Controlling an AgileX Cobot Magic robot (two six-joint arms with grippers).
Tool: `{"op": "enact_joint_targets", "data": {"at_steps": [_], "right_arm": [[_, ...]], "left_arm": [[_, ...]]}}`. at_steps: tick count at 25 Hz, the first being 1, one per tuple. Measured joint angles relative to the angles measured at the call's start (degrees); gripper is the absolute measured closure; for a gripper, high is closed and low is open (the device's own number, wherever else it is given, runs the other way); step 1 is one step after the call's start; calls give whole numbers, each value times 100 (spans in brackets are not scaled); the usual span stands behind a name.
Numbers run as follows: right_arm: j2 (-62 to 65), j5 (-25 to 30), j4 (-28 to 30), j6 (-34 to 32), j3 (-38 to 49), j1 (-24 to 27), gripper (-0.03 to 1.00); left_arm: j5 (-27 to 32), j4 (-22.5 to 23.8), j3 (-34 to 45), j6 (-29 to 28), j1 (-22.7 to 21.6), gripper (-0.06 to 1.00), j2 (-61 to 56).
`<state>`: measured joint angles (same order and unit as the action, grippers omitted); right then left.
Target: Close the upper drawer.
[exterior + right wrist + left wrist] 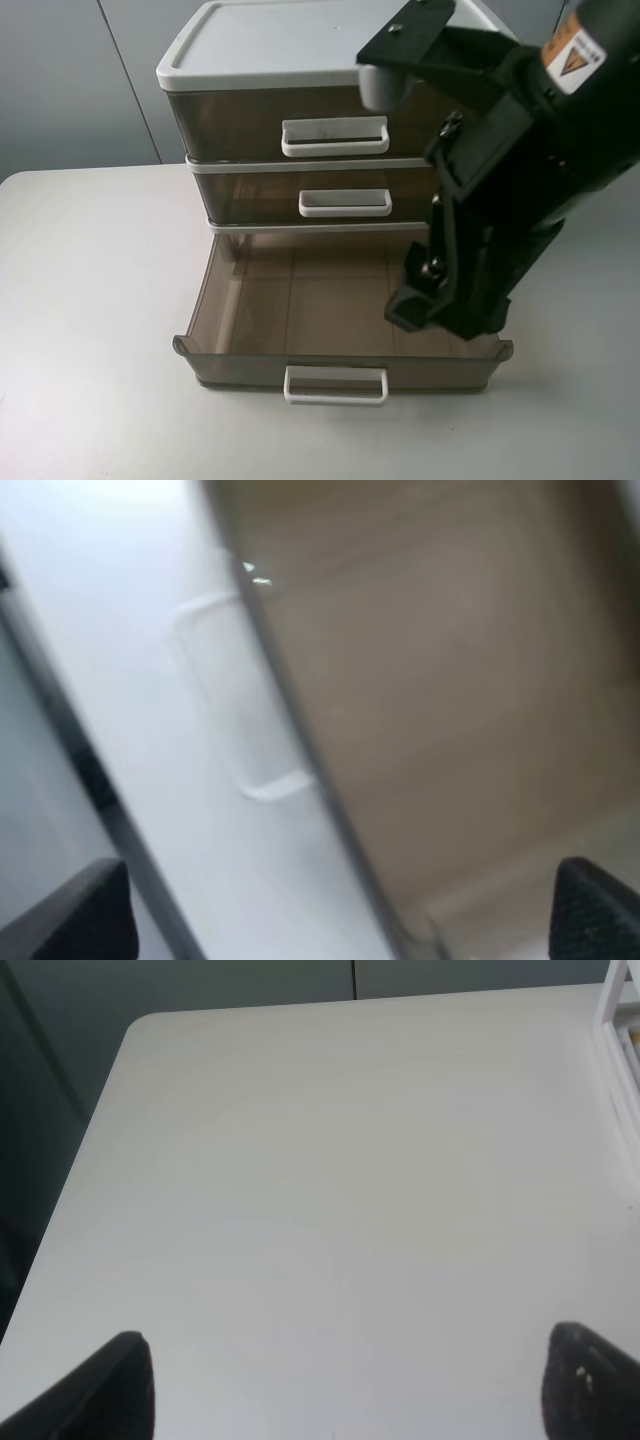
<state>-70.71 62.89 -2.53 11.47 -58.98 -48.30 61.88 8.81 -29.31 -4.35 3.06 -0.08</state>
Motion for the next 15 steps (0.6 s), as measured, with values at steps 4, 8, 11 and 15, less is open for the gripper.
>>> {"op": "enact_joint_targets", "data": {"at_steps": [4,8,11,15], "right_arm": [[560,180,212,-57,0,1391,34],[1106,437,253,-157,0,2741,34],[1557,541,308,-273,81,3454,34],[2399,328,344,-388,579,4168,34]], "left_arm": [[0,0,0,0,0,20,0],[0,0,0,0,0,20,0],[0,0,0,0,0,20,0],[0,0,0,0,0,20,0]]}}
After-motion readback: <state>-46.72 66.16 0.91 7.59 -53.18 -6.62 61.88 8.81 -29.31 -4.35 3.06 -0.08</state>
